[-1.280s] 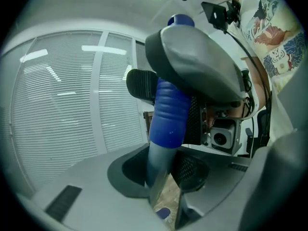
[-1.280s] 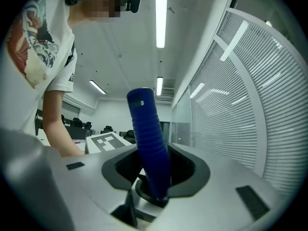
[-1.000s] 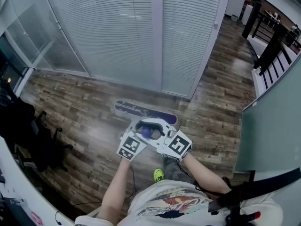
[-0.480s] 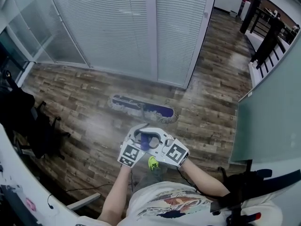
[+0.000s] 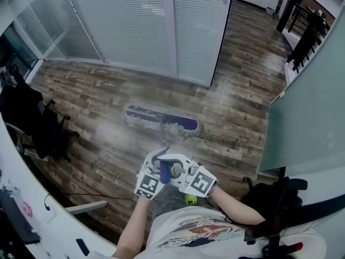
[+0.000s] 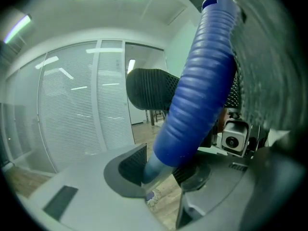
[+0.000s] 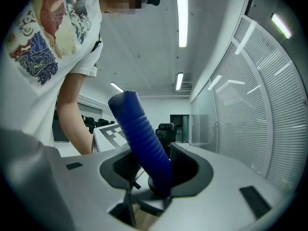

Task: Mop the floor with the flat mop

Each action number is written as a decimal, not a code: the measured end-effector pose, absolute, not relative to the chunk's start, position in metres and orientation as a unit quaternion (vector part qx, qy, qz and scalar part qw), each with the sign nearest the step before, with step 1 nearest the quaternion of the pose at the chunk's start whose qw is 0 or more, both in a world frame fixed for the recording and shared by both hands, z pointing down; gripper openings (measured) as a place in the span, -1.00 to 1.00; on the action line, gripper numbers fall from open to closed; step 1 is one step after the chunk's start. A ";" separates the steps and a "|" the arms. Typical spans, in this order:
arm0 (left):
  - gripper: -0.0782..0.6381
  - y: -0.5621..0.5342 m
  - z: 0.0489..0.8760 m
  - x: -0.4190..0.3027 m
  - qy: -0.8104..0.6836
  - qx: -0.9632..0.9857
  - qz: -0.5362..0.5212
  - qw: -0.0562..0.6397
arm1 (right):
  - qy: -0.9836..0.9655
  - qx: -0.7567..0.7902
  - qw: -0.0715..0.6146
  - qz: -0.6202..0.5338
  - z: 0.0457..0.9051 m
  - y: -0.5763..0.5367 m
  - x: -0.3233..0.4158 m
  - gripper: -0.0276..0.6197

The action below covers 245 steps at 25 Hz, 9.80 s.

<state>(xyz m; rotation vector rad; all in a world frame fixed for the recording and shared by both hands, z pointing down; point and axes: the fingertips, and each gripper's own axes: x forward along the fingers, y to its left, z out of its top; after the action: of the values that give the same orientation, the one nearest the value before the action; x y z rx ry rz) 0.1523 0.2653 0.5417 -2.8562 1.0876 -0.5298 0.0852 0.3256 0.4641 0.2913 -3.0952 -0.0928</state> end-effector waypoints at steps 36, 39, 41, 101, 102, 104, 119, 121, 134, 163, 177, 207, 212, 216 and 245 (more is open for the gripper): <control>-0.48 0.070 0.544 0.048 0.337 -0.927 -0.159 0.033 | -0.995 0.081 0.032 -0.047 0.473 0.130 -0.022 -0.35; -0.48 0.032 0.541 0.031 0.331 -0.930 -0.155 0.039 | -0.993 0.093 0.033 -0.058 0.471 0.091 -0.039 -0.35; -0.48 0.014 0.543 0.025 0.331 -0.930 -0.154 0.036 | -0.993 0.093 0.039 -0.059 0.474 0.073 -0.045 -0.35; -0.46 0.208 0.558 0.117 0.406 -0.896 -0.179 0.007 | -0.999 0.029 0.030 -0.035 0.487 0.275 0.061 -0.34; -0.46 0.222 0.557 0.121 0.409 -0.895 -0.178 0.005 | -0.999 0.024 0.032 -0.035 0.486 0.289 0.065 -0.34; -0.46 0.246 0.550 0.124 0.417 -0.892 -0.176 -0.001 | -0.999 0.014 0.036 -0.034 0.481 0.314 0.069 -0.34; -0.48 0.234 0.550 0.085 0.429 -0.883 -0.189 0.015 | -0.999 -0.020 0.040 -0.023 0.484 0.304 0.034 -0.31; -0.48 0.213 0.549 0.067 0.429 -0.884 -0.187 0.014 | -0.999 -0.020 0.039 -0.021 0.482 0.283 0.015 -0.31; -0.48 0.054 0.537 -0.054 0.420 -0.890 -0.174 0.009 | -0.998 -0.002 0.036 -0.043 0.467 0.123 -0.109 -0.31; -0.48 -0.390 0.546 -0.164 0.441 -0.878 -0.184 0.008 | -0.999 -0.009 -0.023 -0.049 0.468 -0.320 -0.214 -0.31; -0.47 -0.332 0.546 -0.154 0.449 -0.877 -0.172 -0.004 | -1.000 -0.004 -0.004 -0.025 0.472 -0.262 -0.206 -0.31; -0.47 0.177 0.545 0.049 0.532 -0.824 -0.193 -0.029 | -0.993 -0.111 0.021 -0.025 0.473 0.254 0.018 -0.31; -0.47 0.216 0.548 0.081 0.548 -0.812 -0.201 -0.032 | -0.991 -0.133 0.013 -0.011 0.474 0.293 0.055 -0.31; -0.47 0.213 0.551 0.089 0.539 -0.815 -0.211 -0.030 | -0.990 -0.140 0.001 -0.013 0.472 0.288 0.060 -0.31; -0.49 0.049 0.559 -0.143 0.519 -0.832 -0.197 0.001 | -0.988 -0.153 0.024 -0.026 0.484 0.128 -0.181 -0.27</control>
<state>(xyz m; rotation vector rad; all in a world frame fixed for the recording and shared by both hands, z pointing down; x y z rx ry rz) -0.1426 0.0494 0.5589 -2.6124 1.6287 -0.6200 -0.1805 0.1279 0.4842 -0.4748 -3.0562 -0.0801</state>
